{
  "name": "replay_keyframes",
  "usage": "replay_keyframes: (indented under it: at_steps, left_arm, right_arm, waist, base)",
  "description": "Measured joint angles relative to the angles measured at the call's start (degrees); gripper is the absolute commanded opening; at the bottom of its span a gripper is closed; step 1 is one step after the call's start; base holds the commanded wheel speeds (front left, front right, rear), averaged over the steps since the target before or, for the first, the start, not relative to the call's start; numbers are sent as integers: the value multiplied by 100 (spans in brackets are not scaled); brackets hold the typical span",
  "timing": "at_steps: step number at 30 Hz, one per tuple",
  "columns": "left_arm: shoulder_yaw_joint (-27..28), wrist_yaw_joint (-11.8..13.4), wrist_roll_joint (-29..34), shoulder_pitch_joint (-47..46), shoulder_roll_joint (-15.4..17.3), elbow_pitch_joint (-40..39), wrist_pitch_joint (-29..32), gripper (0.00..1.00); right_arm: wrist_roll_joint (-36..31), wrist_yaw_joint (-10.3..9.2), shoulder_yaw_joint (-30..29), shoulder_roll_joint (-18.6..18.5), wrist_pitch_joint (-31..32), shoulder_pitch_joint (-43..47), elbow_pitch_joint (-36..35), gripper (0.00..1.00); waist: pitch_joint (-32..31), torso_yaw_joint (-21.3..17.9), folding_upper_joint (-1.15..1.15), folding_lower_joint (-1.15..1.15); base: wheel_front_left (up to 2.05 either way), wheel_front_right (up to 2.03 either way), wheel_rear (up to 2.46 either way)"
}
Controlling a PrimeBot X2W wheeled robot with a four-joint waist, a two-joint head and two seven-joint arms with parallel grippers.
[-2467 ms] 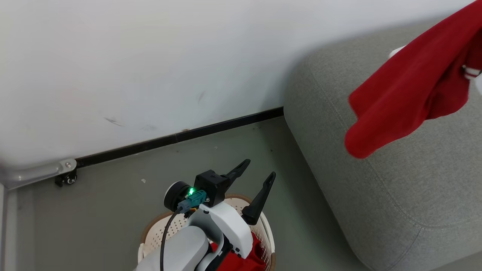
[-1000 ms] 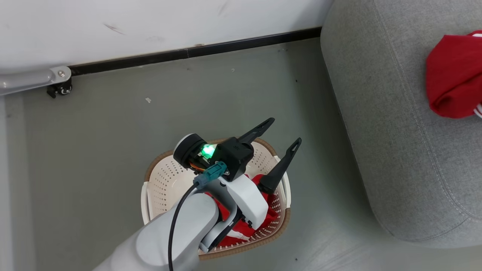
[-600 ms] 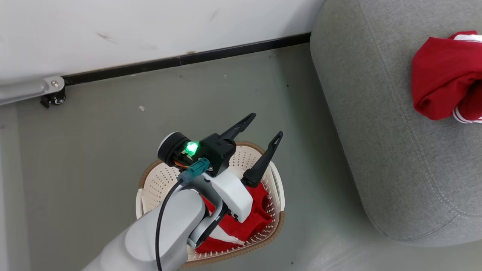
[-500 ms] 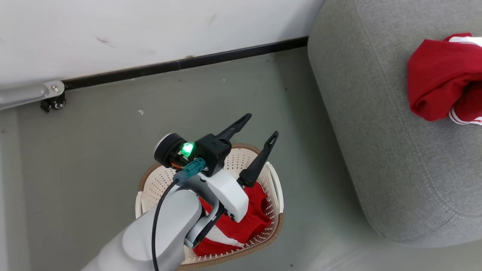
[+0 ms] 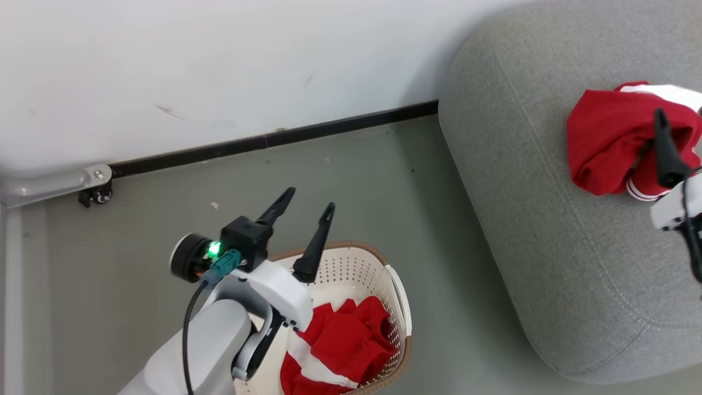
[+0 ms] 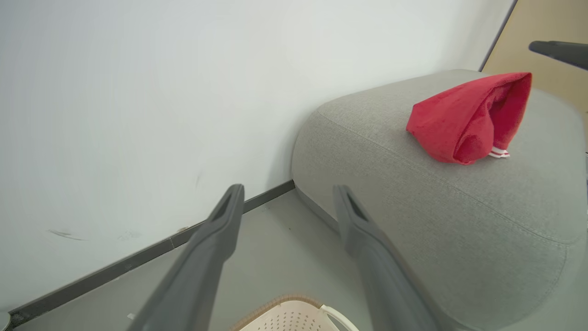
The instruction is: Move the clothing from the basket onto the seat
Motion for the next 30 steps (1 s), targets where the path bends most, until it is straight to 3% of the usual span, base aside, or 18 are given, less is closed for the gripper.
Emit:
replay_keyframes:
  at_steps: [12,30]
  left_arm:
    - [571,255,-252,478,279,322,-76,100]
    - [1341,526,-547,1143,613,550,-120,100]
  right_arm:
    - [-192,1,288,495,-1,525,-820,100]
    - [-517,1,489,1082,-1,1453,-1239,100]
  waist:
    - [-488,150,0,0]
    - [-1174,434,0,0]
  base:
    - [0,0,0]
    - [0,0,0]
